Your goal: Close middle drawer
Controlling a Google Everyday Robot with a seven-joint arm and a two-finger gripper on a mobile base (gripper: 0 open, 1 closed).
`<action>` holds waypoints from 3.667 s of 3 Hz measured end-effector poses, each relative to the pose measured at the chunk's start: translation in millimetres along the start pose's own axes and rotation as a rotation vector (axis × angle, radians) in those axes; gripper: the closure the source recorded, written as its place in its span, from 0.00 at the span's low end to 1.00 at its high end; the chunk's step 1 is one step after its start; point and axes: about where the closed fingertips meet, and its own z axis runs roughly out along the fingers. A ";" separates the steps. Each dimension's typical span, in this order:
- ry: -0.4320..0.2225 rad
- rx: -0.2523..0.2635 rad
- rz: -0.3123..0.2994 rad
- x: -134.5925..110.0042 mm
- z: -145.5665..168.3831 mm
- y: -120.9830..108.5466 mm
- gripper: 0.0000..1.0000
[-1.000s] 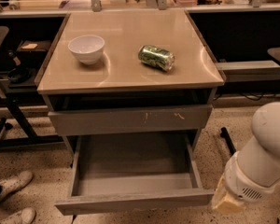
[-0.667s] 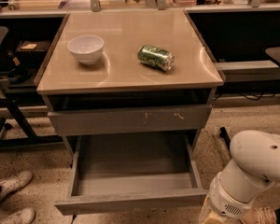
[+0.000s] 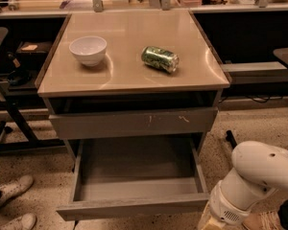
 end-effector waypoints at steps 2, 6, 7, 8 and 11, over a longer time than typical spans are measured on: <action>-0.151 -0.027 0.019 -23.0 84.3 -63.8 1.00; -0.148 0.048 -0.081 -80.1 133.9 -133.9 1.00; -0.150 0.063 -0.063 -81.2 138.5 -140.6 1.00; -0.162 0.081 -0.054 -83.2 138.9 -151.8 1.00; -0.178 0.129 -0.063 -94.0 128.6 -185.1 1.00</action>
Offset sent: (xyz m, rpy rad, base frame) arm 0.0766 0.0466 -0.1417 0.2070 -0.0387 -0.0933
